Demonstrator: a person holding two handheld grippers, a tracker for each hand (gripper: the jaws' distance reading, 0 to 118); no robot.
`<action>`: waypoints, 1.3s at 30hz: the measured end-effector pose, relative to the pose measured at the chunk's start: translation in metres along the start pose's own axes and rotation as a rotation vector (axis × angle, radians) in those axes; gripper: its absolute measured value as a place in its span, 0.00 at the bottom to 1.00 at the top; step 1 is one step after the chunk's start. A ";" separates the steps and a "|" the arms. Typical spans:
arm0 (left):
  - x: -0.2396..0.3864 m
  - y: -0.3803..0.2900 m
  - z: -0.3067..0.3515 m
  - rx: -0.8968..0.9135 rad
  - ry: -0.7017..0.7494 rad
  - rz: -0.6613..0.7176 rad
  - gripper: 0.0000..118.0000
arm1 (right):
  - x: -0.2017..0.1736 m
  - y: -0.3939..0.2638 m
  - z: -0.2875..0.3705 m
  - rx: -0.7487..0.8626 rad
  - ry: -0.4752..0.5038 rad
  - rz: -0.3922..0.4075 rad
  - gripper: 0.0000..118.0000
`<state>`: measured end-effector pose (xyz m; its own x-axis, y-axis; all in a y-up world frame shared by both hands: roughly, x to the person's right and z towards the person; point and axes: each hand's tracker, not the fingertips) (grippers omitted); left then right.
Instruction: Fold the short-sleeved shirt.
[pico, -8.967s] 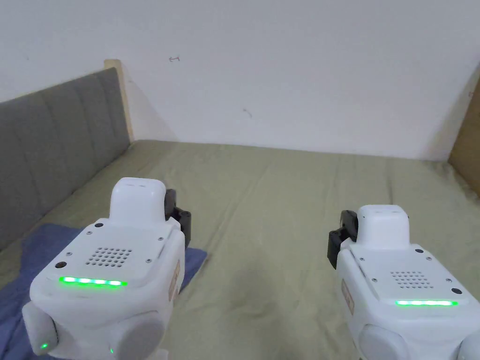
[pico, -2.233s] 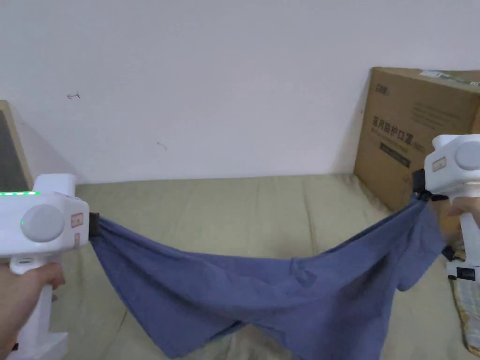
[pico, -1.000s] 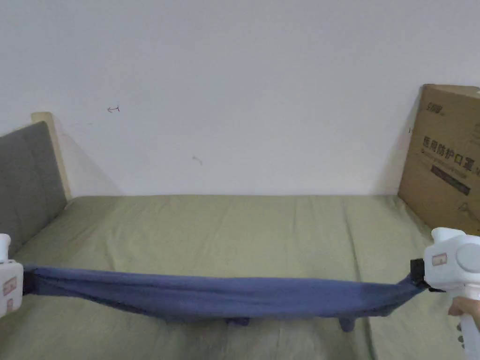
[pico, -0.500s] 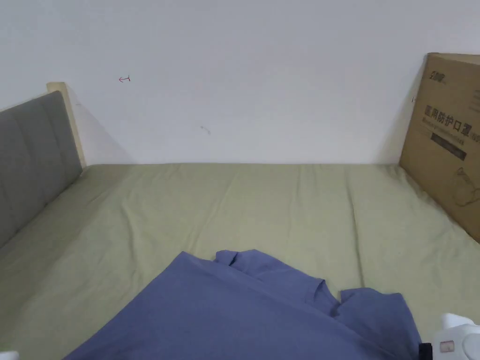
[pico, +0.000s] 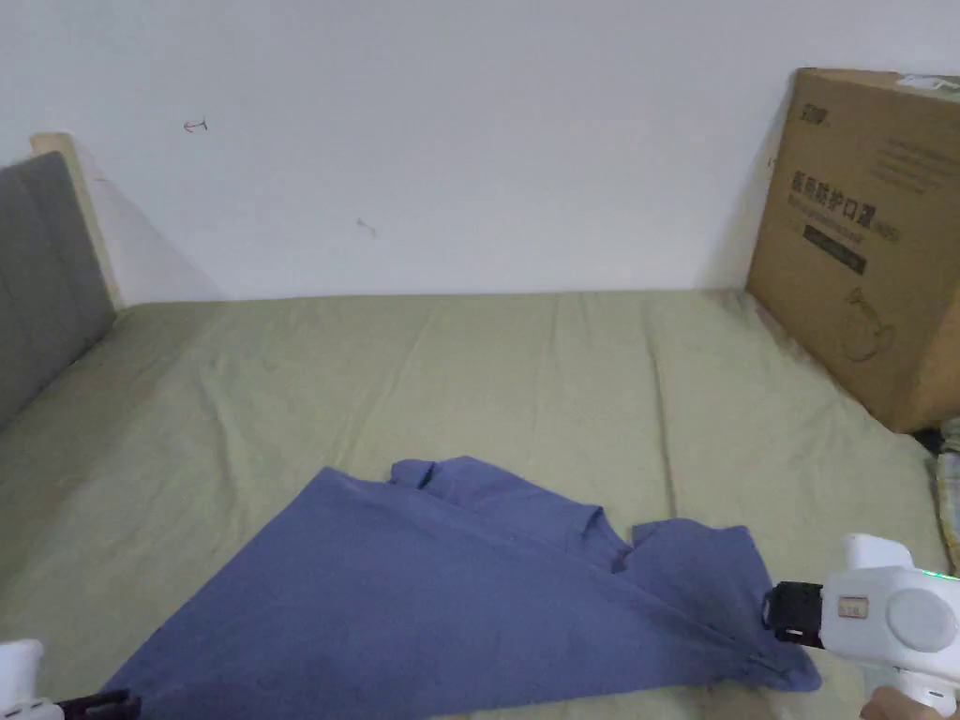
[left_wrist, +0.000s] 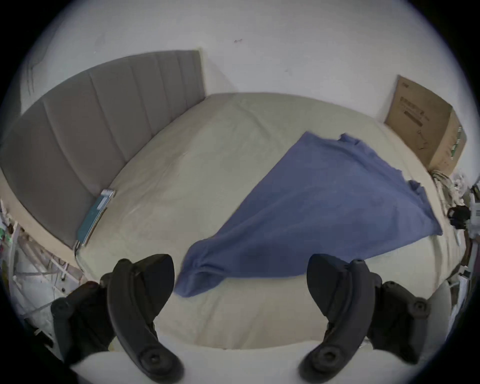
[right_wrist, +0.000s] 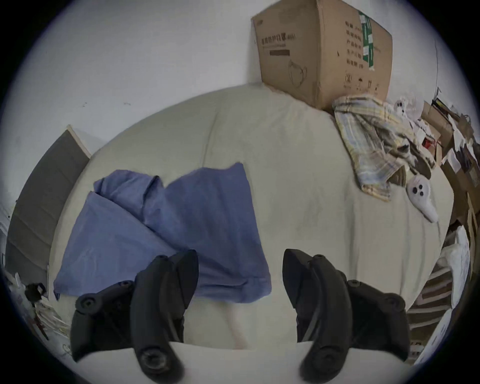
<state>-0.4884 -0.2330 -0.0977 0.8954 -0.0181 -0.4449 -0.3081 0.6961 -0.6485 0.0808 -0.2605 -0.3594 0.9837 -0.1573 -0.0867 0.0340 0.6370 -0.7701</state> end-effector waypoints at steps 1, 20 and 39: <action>0.008 0.003 0.004 0.015 -0.023 0.000 0.91 | -0.001 -0.002 0.006 0.013 0.020 0.012 0.63; 0.141 -0.019 -0.014 -0.036 -0.253 -0.156 0.00 | 0.018 -0.033 -0.004 -0.038 0.061 -0.048 0.62; 0.169 0.003 -0.055 -0.098 -0.275 -0.171 0.00 | 0.015 -0.004 -0.071 -0.139 -0.006 0.023 0.02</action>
<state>-0.3559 -0.2731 -0.2083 0.9858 0.0749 -0.1505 -0.1639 0.6268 -0.7617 0.0829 -0.3191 -0.4021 0.9849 -0.1394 -0.1022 -0.0131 0.5294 -0.8483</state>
